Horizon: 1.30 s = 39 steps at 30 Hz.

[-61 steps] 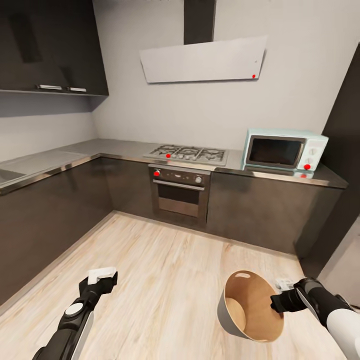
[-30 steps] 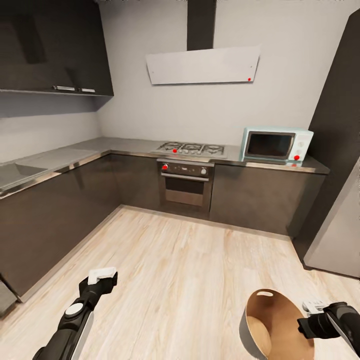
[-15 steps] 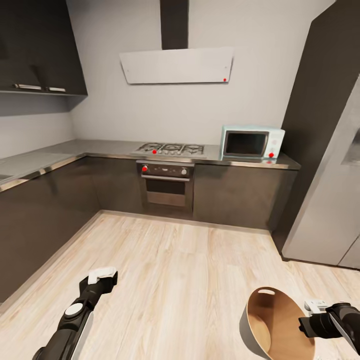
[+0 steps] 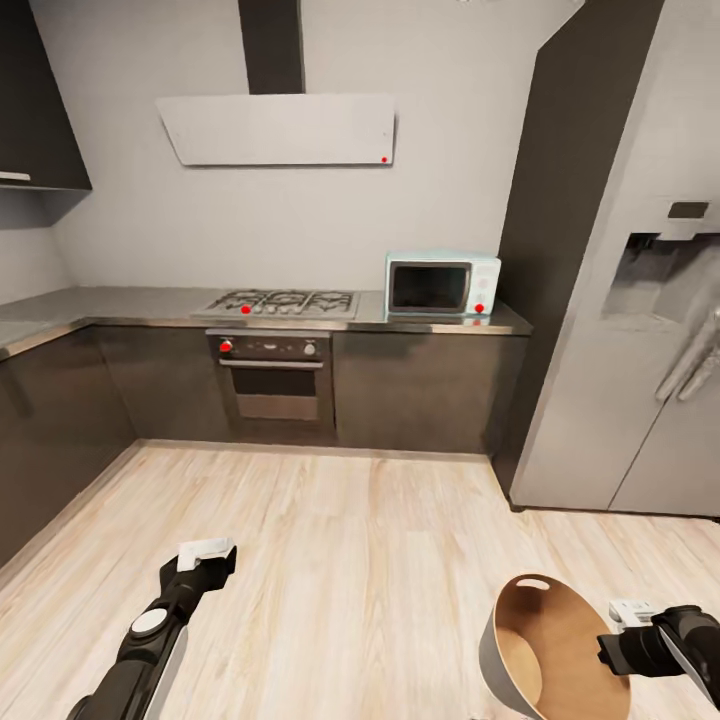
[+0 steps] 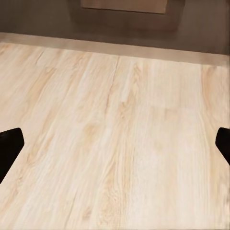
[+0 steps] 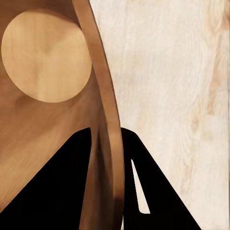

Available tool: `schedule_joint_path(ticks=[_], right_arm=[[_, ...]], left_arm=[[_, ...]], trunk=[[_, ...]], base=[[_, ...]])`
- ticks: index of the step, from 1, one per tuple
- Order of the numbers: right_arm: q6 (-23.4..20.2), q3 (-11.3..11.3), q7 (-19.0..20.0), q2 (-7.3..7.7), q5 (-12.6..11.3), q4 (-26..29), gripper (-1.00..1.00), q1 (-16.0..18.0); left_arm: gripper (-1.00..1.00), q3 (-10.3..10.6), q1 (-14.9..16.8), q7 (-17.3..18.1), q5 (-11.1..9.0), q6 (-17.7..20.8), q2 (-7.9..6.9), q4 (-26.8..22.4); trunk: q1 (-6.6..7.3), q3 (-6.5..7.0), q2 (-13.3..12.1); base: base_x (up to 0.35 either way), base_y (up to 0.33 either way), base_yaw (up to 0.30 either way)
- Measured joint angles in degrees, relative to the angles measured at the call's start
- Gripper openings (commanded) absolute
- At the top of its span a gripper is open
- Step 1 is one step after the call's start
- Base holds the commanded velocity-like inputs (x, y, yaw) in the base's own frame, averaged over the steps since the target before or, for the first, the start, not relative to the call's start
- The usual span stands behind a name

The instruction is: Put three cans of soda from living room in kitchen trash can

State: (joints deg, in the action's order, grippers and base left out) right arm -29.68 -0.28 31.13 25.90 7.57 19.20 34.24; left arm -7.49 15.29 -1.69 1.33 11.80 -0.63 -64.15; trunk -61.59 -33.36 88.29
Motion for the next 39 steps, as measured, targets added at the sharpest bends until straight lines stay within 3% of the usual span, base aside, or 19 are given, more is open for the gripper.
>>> schedule_joint_path(ticks=[8, 16, 39], right_arm=[[-0.01, 0.01, 0.05, -0.10, 0.04, 0.00, -1.00, 0.00], [-0.01, -0.06, 0.00, -0.12, 0.00, 0.01, -1.00, 0.00], [-0.03, 0.04, -0.04, -0.15, 0.03, 0.00, -1.00, 0.00]], left_arm=[[1.00, 0.33, 0.00, 0.07, 0.02, 0.05, 0.09, 0.18], [1.00, 3.07, 0.00, -0.28, 0.09, 0.07, 0.10, 1.08], [1.00, 3.37, 0.00, -0.23, 0.08, 0.01, 0.01, 1.48]], trunk=[[0.00, 0.21, 0.00], [0.00, 0.48, 0.00], [0.00, 1.24, 0.00]], base=[[-0.169, 0.069, -0.234], [-0.258, 0.207, -0.221], [-0.259, 0.221, -0.187]])
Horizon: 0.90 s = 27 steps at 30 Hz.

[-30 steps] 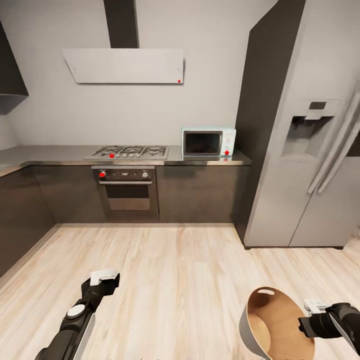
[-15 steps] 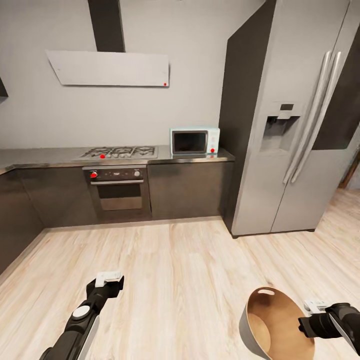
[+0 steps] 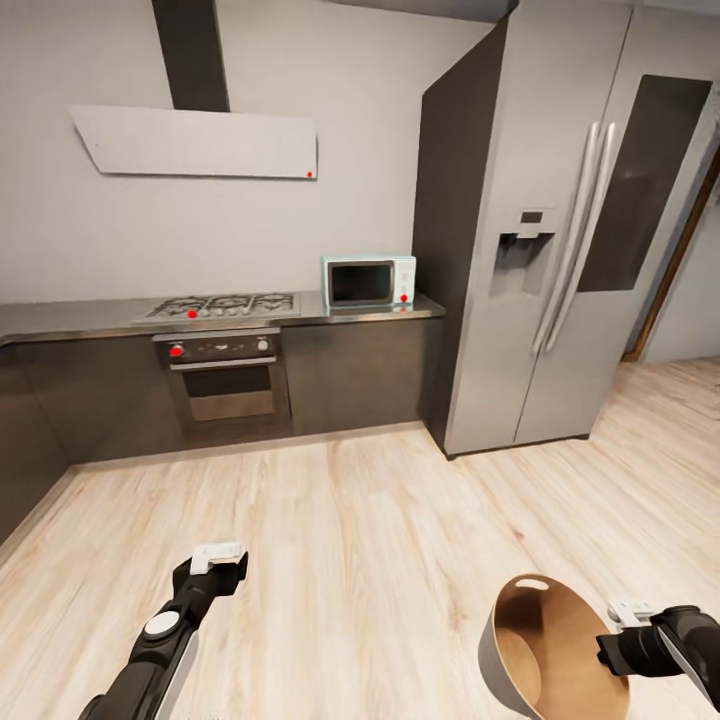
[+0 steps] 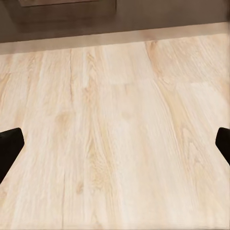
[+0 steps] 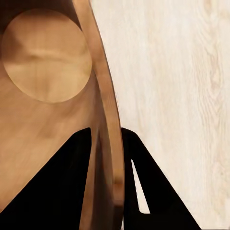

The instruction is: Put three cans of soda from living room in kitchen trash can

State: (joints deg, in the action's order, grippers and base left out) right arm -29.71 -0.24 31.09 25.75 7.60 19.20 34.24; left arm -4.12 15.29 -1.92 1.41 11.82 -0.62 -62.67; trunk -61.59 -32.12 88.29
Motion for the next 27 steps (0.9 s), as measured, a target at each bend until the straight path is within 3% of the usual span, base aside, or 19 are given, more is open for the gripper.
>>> schedule_joint_path(ticks=[14, 27], right_arm=[[-0.02, 0.00, -0.06, -0.18, -0.24, 0.01, -1.00, 0.00], [0.10, 0.01, -0.09, -0.17, 0.00, 0.01, -1.00, 0.00]], left_arm=[[1.00, 0.05, 0.00, -0.33, 0.07, -0.07, 0.12, 2.26], [1.00, 0.16, 0.00, -0.36, 0.09, -0.05, 0.18, 2.89]], trunk=[[0.00, 0.11, 0.00], [0.00, 0.27, 0.00]], base=[[-0.036, 0.020, -0.060], [0.000, -0.250, -0.236]])
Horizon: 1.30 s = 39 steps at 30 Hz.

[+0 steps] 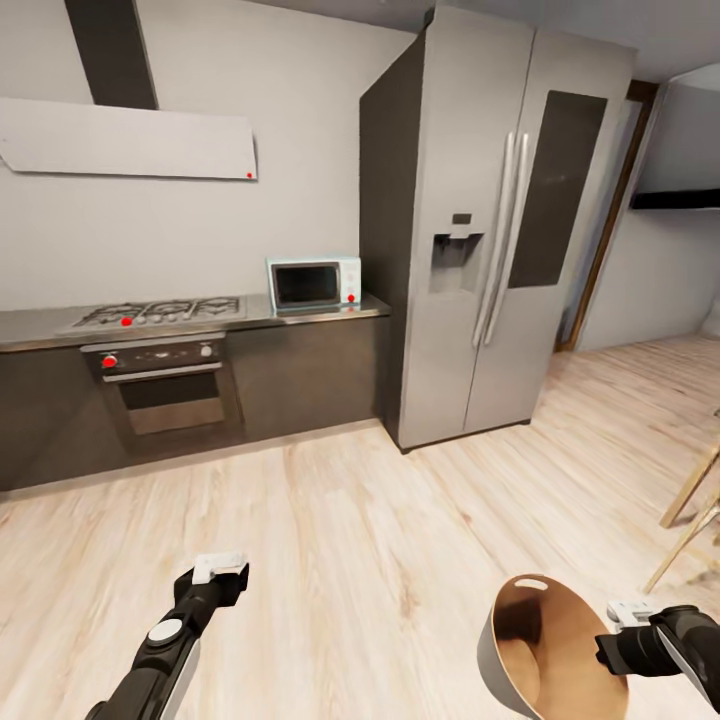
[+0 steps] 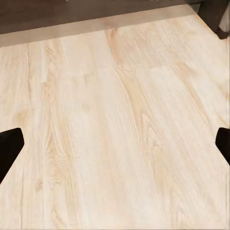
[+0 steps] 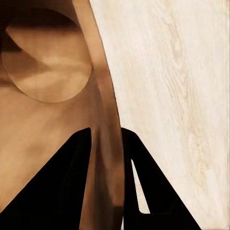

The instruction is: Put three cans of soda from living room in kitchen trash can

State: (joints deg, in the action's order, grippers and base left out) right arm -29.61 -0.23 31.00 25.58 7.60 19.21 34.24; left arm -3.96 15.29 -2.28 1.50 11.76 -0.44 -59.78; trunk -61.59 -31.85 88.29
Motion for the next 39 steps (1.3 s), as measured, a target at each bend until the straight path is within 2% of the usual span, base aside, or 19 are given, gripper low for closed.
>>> schedule_joint_path(ticks=[15, 22, 30, 32, 35, 39], right_arm=[[0.01, 0.02, -0.03, 0.00, 0.03, 0.00, -1.00, 0.00], [0.01, 0.01, -0.08, -0.06, 0.08, 0.00, -1.00, 0.00], [0.06, 0.08, 0.00, -0.15, 0.00, 0.00, -1.00, 0.00], [0.89, 0.13, -0.10, -0.17, 0.79, 0.01, -1.00, 0.01], [0.69, -0.08, 0.02, -0.25, -0.27, 0.03, -1.00, -0.01], [0.85, 0.18, -0.03, -0.25, 0.41, -0.03, -1.00, -0.03]], left_arm=[[1.00, 0.04, 0.00, 0.00, 0.01, -0.03, 0.00, 0.01], [1.00, 1.56, 0.00, 0.00, 0.00, -0.03, -0.07, 0.01], [1.00, 1.93, 0.00, 0.00, 0.00, -0.05, -0.09, 0.01], [1.00, 1.89, -0.01, -0.01, -0.16, -0.06, -0.09, 0.00], [1.00, 1.86, 0.00, 0.00, -0.17, -0.06, -0.09, 0.02], [1.00, 1.85, 0.00, 0.00, -0.18, -0.04, -0.09, 0.01]], trunk=[[0.00, 0.48, 0.00], [0.00, 0.70, 0.00], [0.00, 0.75, 0.00], [0.00, 0.75, 0.01], [0.00, 0.75, 0.00], [0.00, 0.75, 0.00]], base=[[0.000, -0.284, -0.250], [0.000, -0.284, -0.247], [0.000, -0.283, -0.087], [0.000, -0.054, -0.001], [0.000, 0.018, -0.082], [0.000, 0.177, -0.195]])
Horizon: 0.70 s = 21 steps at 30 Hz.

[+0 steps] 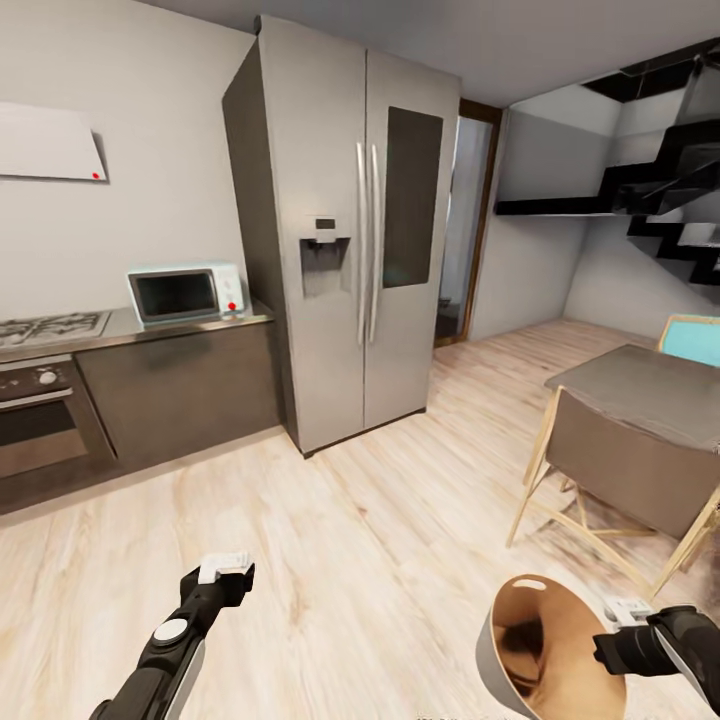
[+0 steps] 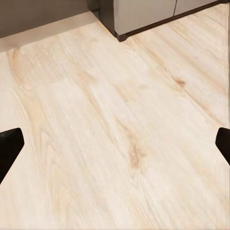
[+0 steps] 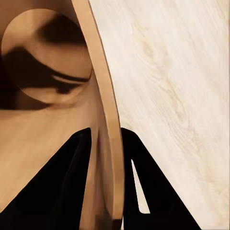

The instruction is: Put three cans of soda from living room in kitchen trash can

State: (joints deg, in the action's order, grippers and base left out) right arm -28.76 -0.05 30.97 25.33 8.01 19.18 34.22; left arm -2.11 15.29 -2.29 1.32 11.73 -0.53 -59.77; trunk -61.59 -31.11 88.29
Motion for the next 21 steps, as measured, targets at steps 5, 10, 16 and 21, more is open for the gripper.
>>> schedule_joint_path(ticks=[5, 10, 16, 21], right_arm=[[-0.06, -0.10, -0.04, 0.05, -0.27, 0.01, -1.00, 0.01], [-0.08, -0.17, -0.05, 0.13, -0.38, 0.03, -1.00, 0.02], [-0.08, -0.31, -0.25, 0.42, -0.30, 0.01, -1.00, 0.04], [-0.13, -0.40, -0.64, 0.62, -0.43, -0.04, -1.00, 0.02]], left_arm=[[1.00, 0.00, 0.00, 0.00, -0.03, -0.03, -0.03, 0.00], [1.00, 0.00, 0.00, 0.01, -0.05, -0.03, -0.07, 0.00], [1.00, 0.00, 0.00, 0.17, -0.06, 0.02, -0.09, -0.01], [1.00, 0.00, 0.00, 0.24, -0.06, 0.05, -0.09, 0.00]], trunk=[[0.00, 0.00, 0.00], [0.00, 0.00, 0.00], [0.00, 0.00, 0.00], [0.00, 0.00, 0.00]], base=[[0.028, 0.227, -0.234], [0.021, 0.103, -0.246], [0.005, 0.024, -0.249], [0.001, 0.005, -0.247]])
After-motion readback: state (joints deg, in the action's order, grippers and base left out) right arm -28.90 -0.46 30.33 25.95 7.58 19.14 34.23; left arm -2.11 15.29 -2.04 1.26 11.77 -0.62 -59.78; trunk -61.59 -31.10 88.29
